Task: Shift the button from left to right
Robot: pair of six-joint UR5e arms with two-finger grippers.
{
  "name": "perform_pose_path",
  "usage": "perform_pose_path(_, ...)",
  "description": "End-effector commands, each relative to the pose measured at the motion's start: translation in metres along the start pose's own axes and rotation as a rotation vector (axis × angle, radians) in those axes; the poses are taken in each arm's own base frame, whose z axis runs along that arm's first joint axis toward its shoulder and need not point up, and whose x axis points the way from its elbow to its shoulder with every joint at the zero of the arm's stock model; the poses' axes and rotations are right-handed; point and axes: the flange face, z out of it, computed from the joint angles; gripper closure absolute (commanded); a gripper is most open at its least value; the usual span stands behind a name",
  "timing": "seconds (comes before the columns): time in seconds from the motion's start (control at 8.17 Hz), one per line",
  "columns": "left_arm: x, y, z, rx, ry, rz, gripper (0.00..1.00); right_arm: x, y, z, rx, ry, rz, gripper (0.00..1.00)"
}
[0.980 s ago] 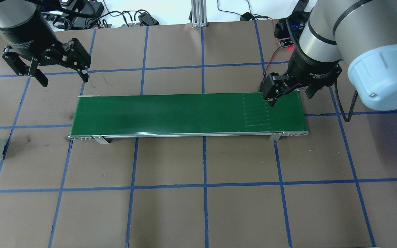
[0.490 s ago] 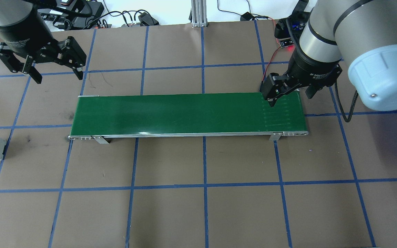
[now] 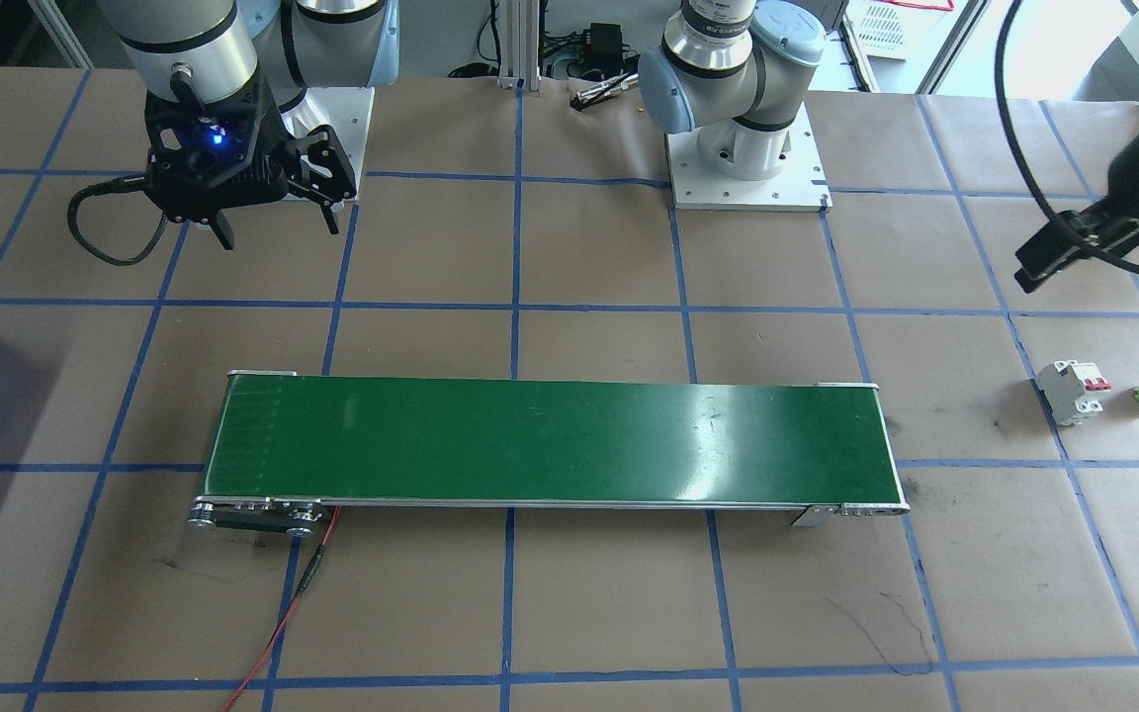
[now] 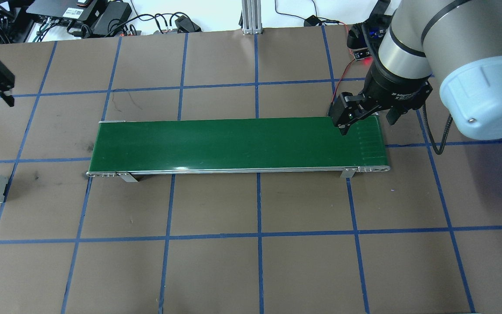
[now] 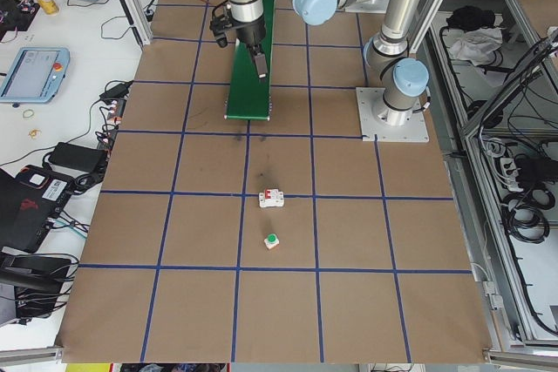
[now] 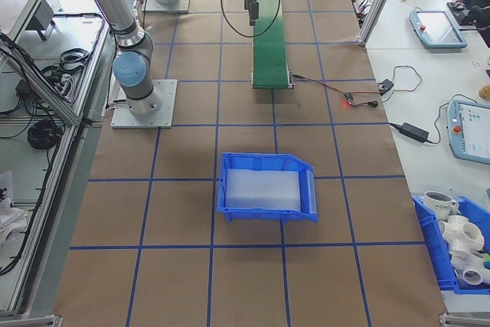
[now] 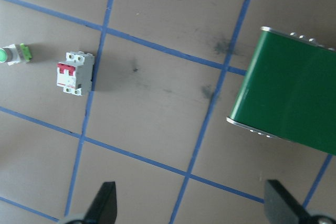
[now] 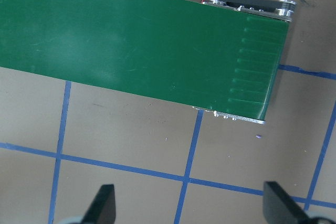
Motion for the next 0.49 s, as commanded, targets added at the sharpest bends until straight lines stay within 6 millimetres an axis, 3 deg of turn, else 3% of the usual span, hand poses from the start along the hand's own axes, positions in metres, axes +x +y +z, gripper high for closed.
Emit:
perform_pose_path(0.0, -0.143, -0.050, 0.069, -0.022, 0.015, 0.094, 0.00, 0.000, 0.000, 0.000, 0.001, 0.002, 0.000, 0.00)
perform_pose_path(0.12, -0.187, -0.061, 0.096, -0.011, 0.012, 0.092, 0.00, 0.000, 0.000, 0.000, -0.001, 0.001, 0.000, 0.00)
perform_pose_path(0.37, -0.275, -0.080, 0.166, -0.005, 0.002, -0.040, 0.00, 0.000, 0.000, 0.000, -0.001, 0.001, 0.000, 0.00)
